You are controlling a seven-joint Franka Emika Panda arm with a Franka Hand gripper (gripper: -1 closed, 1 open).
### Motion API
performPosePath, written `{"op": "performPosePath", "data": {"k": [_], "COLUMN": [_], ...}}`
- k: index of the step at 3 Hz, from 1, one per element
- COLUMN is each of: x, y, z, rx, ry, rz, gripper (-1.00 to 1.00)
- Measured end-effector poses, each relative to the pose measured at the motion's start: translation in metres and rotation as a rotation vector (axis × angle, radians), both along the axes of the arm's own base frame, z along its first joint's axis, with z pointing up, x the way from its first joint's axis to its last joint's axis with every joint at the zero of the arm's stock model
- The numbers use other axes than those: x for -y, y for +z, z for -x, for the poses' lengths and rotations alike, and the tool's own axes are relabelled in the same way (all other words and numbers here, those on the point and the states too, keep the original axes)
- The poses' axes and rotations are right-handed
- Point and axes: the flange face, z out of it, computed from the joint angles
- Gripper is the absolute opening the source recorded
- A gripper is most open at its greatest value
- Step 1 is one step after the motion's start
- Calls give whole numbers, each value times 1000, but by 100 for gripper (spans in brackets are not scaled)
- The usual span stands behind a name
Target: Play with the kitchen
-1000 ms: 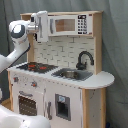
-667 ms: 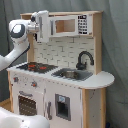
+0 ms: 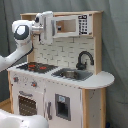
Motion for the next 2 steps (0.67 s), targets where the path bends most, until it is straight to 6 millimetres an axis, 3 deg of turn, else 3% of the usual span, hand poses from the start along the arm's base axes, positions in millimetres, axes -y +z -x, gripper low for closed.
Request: {"op": "performPosePath", "data": {"k": [2], "x": [13], "y": [-10], "z": [23], "rx": [-15], "ry": [76], "rz": [-13], "gripper": [-100]}}
